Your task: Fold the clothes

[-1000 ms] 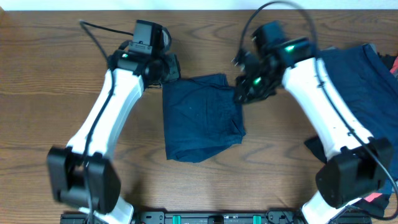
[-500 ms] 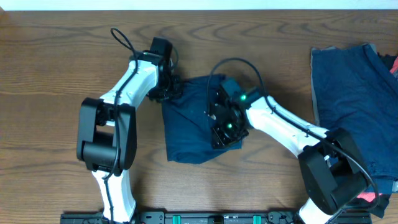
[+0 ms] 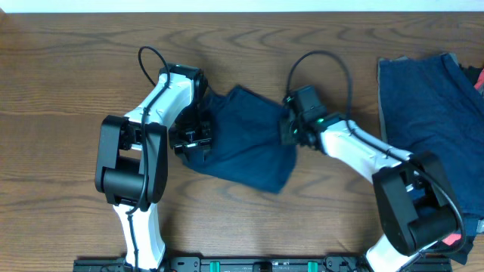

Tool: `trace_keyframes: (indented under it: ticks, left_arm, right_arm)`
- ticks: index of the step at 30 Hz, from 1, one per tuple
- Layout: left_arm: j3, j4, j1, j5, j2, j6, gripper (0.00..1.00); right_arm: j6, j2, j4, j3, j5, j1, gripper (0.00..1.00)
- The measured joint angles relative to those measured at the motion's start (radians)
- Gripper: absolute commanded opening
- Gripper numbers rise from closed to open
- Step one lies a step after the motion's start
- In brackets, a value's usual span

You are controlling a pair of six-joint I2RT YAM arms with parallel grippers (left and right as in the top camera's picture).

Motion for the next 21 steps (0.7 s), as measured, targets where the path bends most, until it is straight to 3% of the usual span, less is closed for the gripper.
trace_keyframes:
  ticks: [3,5,6,9,11,13,14,21]
  left_arm:
    - [0.0,-0.014,0.0,0.006,-0.005,0.0,0.46]
    - [-0.001,0.01,0.0,0.005,-0.023,0.0,0.54]
    - [-0.002,0.037,0.002,0.001,-0.047,0.005,0.69]
    - [-0.002,0.143,0.01,-0.002,-0.14,0.021,0.98]
    - [0.0,0.209,0.013,-0.002,-0.204,0.04,0.98]
    - [0.003,0.255,0.016,-0.001,-0.249,0.061,0.98]
    - [0.006,0.272,0.016,-0.001,-0.259,0.069,0.98]
    - [0.006,0.401,0.023,0.086,-0.171,0.148,0.98]
  right_arm:
    - [0.007,0.003,-0.013,0.02,0.014,-0.026,0.35]
    - [0.01,0.003,-0.079,0.051,0.01,-0.027,0.46]
    - [0.008,0.003,-0.11,0.068,0.008,-0.026,0.5]
    - [0.0,-0.008,-0.211,0.117,0.007,-0.024,0.62]
    - [-0.011,-0.038,-0.256,0.136,0.01,-0.024,0.73]
    - [-0.023,-0.094,-0.283,0.152,0.011,-0.024,0.94]
    - [-0.03,-0.128,-0.293,0.159,0.011,-0.024,0.98]
    - [-0.06,-0.369,-0.354,0.202,0.014,-0.024,0.99]
